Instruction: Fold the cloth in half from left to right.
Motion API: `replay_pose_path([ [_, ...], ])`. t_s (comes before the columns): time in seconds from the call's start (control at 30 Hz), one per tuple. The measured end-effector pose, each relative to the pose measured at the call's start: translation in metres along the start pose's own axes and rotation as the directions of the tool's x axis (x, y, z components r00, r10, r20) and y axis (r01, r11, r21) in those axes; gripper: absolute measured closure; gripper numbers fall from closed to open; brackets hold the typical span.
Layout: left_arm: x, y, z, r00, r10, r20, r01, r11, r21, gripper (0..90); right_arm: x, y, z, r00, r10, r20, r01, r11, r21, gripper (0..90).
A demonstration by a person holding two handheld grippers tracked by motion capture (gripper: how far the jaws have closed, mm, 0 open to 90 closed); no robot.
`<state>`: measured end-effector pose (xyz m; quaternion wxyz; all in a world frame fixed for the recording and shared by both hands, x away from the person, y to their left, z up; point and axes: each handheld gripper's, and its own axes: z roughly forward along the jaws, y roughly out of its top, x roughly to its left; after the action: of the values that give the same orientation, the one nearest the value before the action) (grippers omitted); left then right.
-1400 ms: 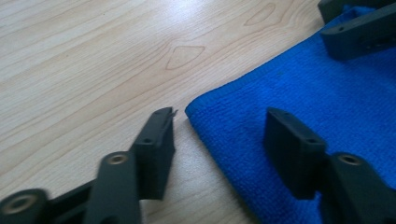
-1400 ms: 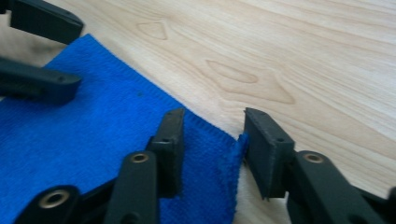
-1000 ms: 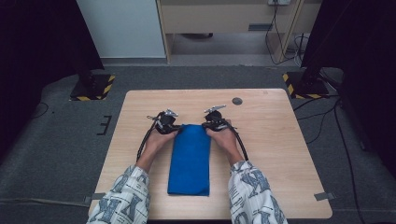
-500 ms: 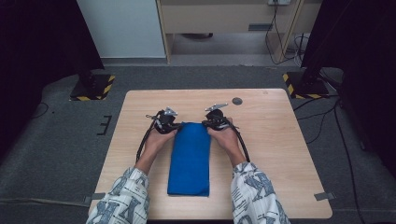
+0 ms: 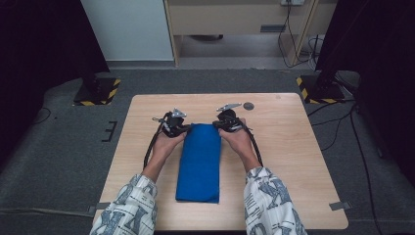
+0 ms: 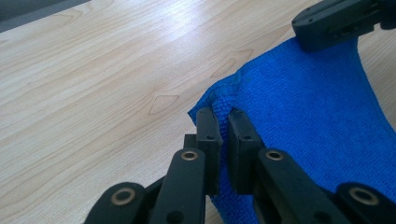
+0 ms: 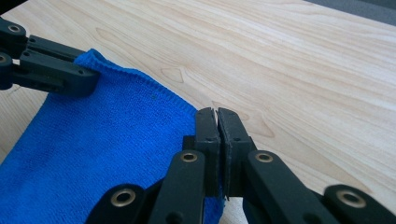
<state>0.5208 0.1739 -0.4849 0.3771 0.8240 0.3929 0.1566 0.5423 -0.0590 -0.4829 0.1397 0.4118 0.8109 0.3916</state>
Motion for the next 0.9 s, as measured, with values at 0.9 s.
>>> replay_pose_path([
  [0.9, -0.002, 0.011, -0.007, 0.9994, -0.017, -0.031, 0.016, 0.9988, -0.045, 85.0, 0.0, 0.027, -0.008, 0.9995, -0.03, 0.003, 0.03, 0.999, -0.022, 88.1],
])
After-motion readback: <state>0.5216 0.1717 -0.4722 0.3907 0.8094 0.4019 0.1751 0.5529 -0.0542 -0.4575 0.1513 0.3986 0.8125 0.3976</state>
